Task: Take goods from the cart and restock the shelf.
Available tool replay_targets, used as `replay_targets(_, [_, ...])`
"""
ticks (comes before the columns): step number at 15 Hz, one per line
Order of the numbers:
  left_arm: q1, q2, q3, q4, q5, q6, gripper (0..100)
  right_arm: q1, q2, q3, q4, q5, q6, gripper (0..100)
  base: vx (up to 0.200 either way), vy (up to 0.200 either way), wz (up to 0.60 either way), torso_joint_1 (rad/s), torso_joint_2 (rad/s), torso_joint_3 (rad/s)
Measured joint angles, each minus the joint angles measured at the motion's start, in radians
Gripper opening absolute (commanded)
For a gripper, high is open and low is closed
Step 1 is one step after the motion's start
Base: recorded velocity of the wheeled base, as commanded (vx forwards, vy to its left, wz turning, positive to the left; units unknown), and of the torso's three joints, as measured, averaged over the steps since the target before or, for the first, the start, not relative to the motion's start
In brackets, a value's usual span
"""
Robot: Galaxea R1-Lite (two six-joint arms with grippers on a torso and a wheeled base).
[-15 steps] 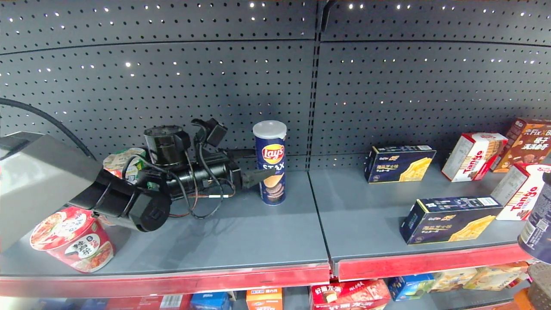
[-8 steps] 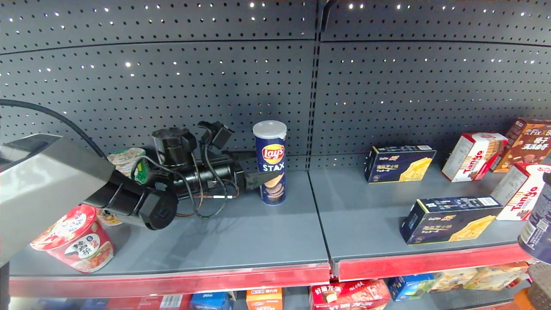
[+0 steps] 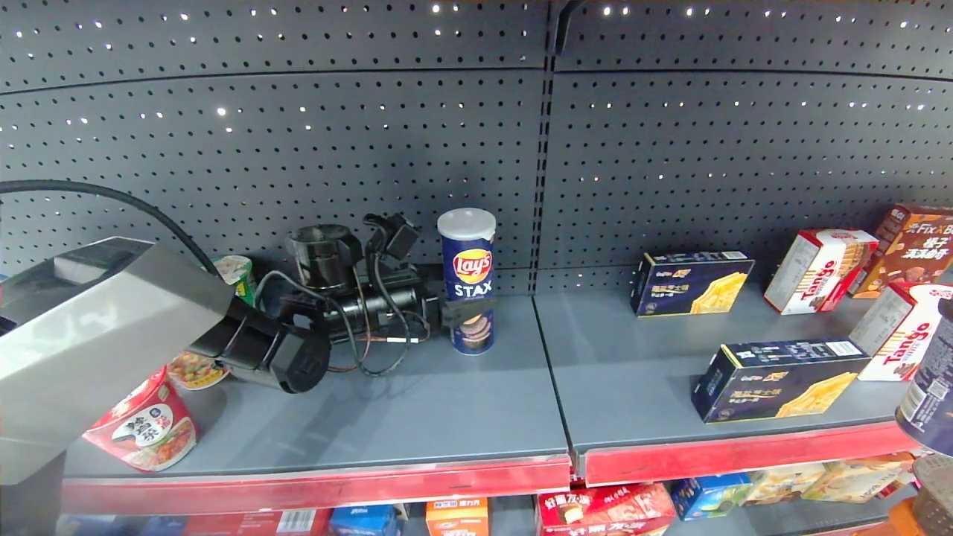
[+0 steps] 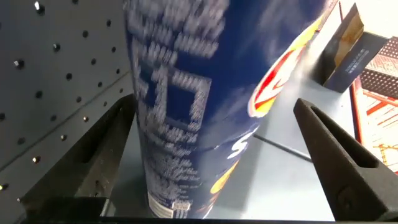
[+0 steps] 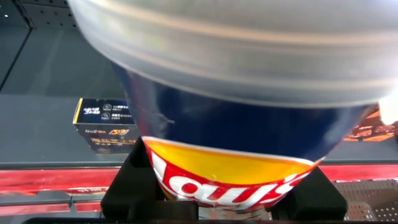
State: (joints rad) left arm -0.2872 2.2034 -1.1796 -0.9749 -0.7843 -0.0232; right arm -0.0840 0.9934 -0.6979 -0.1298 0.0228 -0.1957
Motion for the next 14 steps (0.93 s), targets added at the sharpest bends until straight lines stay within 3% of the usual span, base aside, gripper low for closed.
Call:
replay_targets(8, [-0.002, 0.048, -0.061, 0.022, 0.005, -0.001, 100, 0.014, 0.01, -0.006, -0.003, 0.001, 0.0, 0, 0.0, 0.0, 0.0, 0.0, 0.0, 0.0])
replay_targets(12, [-0.002, 0.06, -0.113, 0.077, 0.009, 0.0, 100, 0.014, 0.011, -0.006, -0.003, 0.001, 0.0, 0, 0.0, 0.0, 0.0, 0.0, 0.0, 0.0])
replay_targets(13, [-0.003, 0.061, -0.12, 0.077, 0.008, 0.001, 0, 0.014, 0.011, -0.006, -0.003, 0.001, 0.0, 0, 0.0, 0.0, 0.0, 0.0, 0.0, 0.0])
replay_targets(14, [-0.004, 0.064, -0.122, 0.069, 0.008, 0.006, 0, 0.013, 0.011, -0.006, -0.003, 0.001, 0.0, 0, 0.0, 0.0, 0.0, 0.0, 0.0, 0.0])
